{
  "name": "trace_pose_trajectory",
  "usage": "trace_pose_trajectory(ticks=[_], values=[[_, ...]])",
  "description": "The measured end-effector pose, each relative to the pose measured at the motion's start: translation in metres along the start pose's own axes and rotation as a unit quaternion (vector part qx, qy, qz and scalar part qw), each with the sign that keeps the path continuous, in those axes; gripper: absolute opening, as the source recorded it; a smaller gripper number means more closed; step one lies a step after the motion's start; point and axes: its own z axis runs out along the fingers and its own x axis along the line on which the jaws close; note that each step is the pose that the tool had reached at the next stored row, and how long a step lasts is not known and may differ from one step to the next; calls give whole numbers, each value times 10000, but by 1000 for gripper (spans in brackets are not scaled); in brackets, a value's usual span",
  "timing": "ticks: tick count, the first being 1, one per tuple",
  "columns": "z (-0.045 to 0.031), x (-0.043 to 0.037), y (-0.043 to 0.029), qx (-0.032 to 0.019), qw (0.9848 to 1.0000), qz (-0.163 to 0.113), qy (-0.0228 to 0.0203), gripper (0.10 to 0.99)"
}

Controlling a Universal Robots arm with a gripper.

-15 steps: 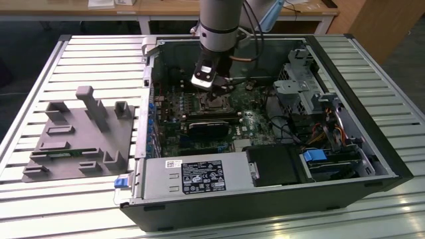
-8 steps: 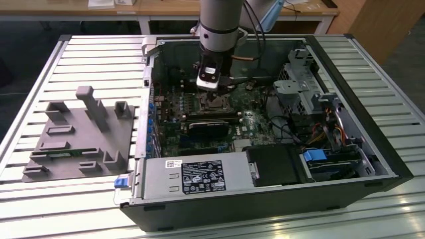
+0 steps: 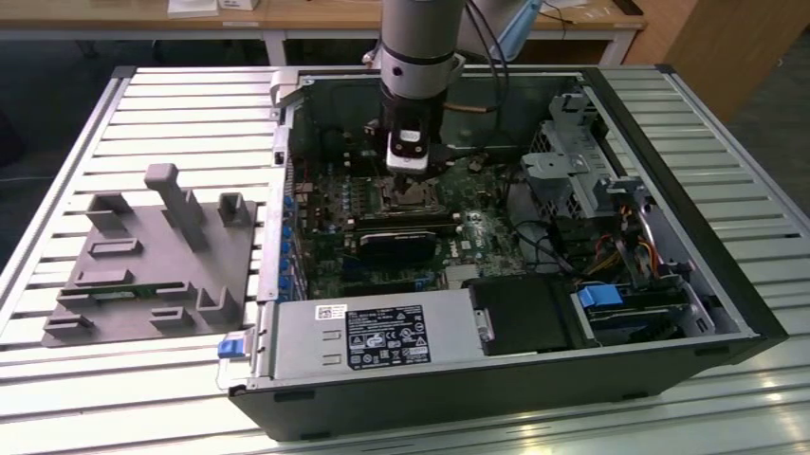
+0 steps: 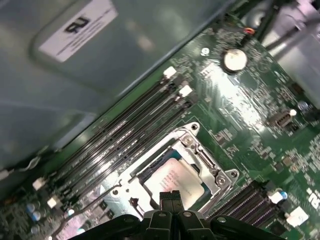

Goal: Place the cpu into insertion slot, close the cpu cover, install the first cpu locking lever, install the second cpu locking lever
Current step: 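Close the cpu cover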

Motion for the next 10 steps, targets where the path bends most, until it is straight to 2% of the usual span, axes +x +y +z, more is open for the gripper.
trace_pose_trajectory(ticks=[5, 10], values=[[5, 0, 0, 17, 9990, -449, 12, 106], [8, 0, 0, 33, 9959, -908, 25, 106]])
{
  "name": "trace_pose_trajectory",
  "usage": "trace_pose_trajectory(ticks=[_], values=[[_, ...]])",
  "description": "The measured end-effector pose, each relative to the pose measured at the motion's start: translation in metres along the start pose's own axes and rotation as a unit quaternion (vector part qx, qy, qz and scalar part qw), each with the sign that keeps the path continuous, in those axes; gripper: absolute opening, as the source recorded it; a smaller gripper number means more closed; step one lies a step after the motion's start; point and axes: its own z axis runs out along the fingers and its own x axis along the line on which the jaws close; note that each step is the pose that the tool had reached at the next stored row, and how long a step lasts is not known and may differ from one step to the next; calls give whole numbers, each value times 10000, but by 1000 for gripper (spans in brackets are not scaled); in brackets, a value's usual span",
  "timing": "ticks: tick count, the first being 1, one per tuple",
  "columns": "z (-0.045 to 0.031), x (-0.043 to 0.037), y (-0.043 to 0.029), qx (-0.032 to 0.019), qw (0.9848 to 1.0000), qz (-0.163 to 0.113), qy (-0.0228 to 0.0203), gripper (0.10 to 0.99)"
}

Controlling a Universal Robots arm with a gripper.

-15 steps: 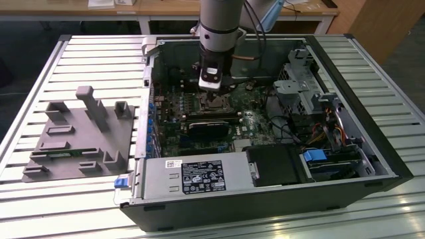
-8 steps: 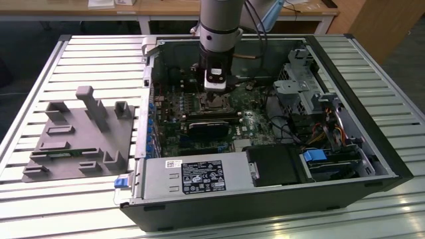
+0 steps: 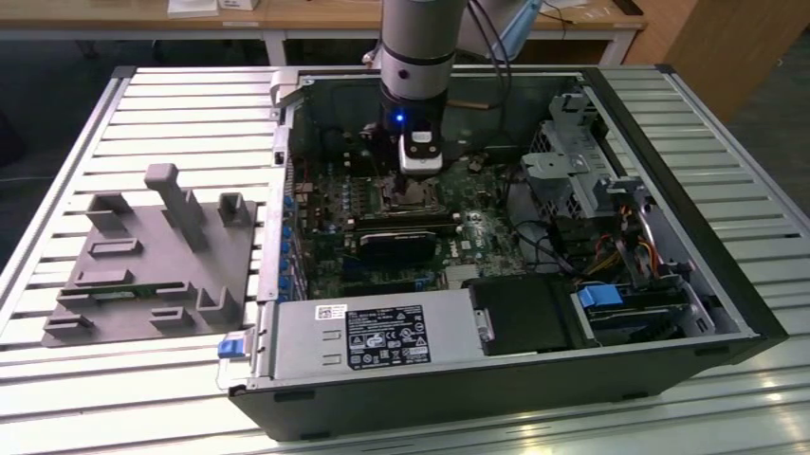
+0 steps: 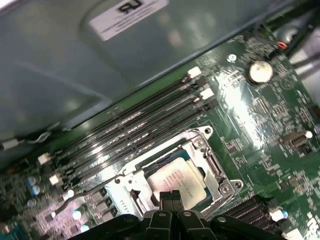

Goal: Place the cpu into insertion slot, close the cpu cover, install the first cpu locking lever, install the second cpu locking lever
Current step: 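Close the cpu cover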

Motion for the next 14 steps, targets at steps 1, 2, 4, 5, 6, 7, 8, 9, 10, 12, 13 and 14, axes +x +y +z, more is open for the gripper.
trace_pose_trajectory(ticks=[1, 2, 4, 5, 6, 7, 8, 9, 10, 12, 13, 14], values=[[1, 0, 0, 0, 10000, -86, 3, 106], [2, 0, 0, 1, 9999, -171, 7, 106], [4, 0, 0, 1, 9994, -343, 15, 106], [5, 0, 0, -1, 9991, -425, 19, 106], [6, 0, 1, -4, 9987, -511, 24, 106], [7, 0, 1, -7, 9983, -588, 29, 106], [7, 0, 1, -9, 9977, -671, 34, 106], [8, 0, 0, -11, 9972, -751, 39, 106], [8, 0, 0, -13, 9965, -833, 44, 106], [9, 0, 0, -16, 9950, -996, 52, 106], [9, 0, 0, -17, 9942, -1071, 53, 106], [10, -1, 0, -21, 9934, -1142, 50, 106]])
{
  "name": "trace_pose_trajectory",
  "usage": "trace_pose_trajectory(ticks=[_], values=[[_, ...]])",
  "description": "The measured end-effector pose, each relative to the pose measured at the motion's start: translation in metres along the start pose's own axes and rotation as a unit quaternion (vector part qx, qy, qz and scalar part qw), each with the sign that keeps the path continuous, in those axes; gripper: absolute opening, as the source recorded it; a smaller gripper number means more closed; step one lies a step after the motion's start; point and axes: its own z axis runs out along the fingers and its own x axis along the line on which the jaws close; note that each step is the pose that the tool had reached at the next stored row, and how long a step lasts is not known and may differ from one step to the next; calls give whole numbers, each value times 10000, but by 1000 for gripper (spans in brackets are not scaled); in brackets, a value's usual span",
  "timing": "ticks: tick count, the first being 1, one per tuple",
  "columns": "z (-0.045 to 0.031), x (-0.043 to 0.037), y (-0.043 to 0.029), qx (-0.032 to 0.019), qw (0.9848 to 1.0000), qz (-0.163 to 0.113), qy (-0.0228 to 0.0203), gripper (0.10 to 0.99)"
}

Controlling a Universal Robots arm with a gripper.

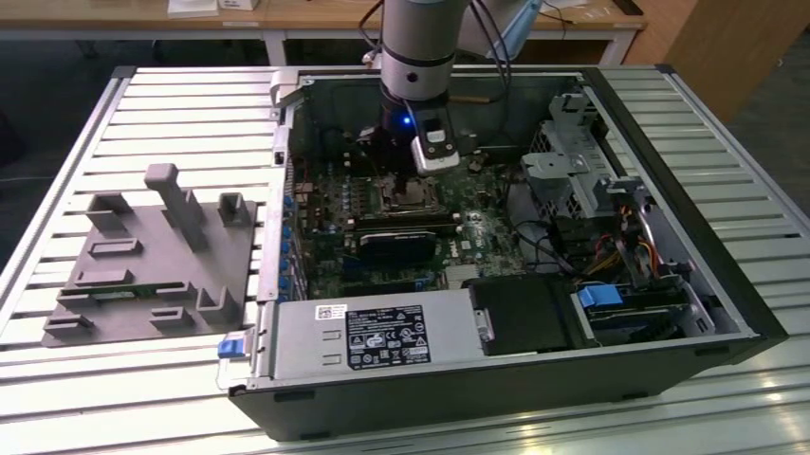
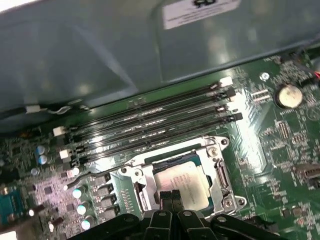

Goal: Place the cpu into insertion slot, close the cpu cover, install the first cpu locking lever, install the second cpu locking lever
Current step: 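Close the cpu cover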

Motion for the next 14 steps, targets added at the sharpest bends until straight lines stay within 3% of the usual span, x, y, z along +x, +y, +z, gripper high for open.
trace_pose_trajectory(ticks=[7, 14], values=[[10, 0, 0, -35, 9988, -485, -54, 106], [11, 0, -1, -31, 9947, -1030, -31, 106]])
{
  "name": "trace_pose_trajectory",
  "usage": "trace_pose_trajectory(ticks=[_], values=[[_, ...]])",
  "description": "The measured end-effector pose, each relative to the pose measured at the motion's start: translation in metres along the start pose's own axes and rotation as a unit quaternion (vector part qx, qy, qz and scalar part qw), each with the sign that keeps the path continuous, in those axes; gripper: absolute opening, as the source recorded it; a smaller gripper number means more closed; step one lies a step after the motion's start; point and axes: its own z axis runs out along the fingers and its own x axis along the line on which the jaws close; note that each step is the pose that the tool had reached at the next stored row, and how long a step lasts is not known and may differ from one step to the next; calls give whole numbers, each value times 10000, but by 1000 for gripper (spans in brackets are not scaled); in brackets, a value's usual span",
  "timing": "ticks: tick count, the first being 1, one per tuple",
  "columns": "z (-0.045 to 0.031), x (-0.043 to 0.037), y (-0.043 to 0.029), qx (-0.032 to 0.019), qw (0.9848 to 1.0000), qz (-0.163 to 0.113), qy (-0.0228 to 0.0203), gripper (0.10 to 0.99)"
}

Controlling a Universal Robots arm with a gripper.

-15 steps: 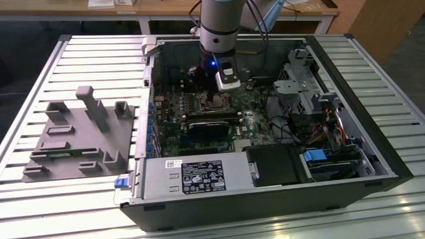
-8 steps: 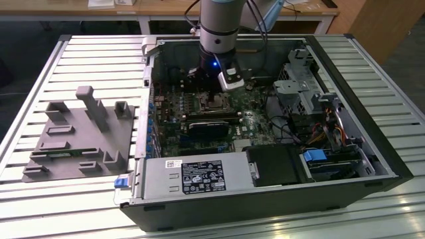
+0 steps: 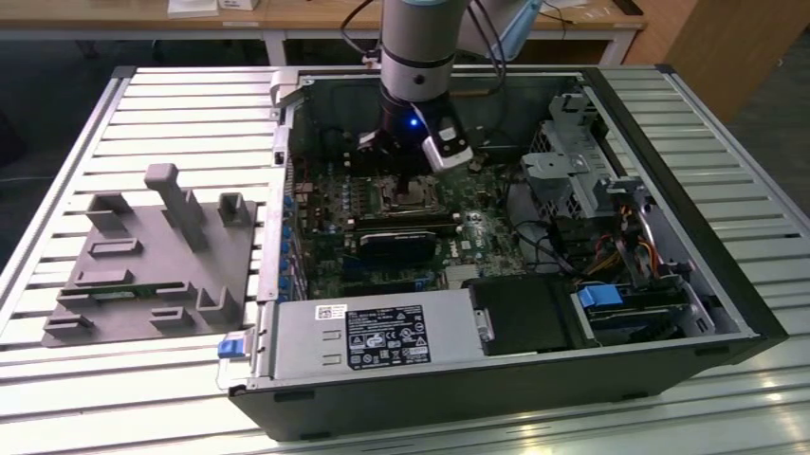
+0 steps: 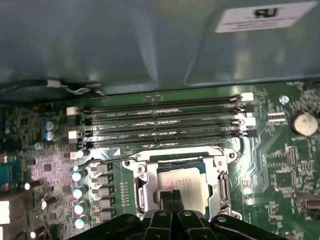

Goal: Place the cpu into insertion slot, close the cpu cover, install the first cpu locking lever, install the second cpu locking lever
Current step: 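Close the cpu cover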

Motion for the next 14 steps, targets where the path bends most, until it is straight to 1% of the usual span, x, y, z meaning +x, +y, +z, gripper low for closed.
trace_pose_trajectory(ticks=[3, 5, 8, 11, 14], values=[[1, 1, 0, -6, 9999, -172, 4, 106], [1, 18, -1, -6, 9998, -196, -8, 106], [1, 28, -2, -4, 9998, -201, -10, 106], [3, 76, -6, -7, 9998, -202, -48, 106], [7, 100, -7, -9, 9999, -150, -61, 106]])
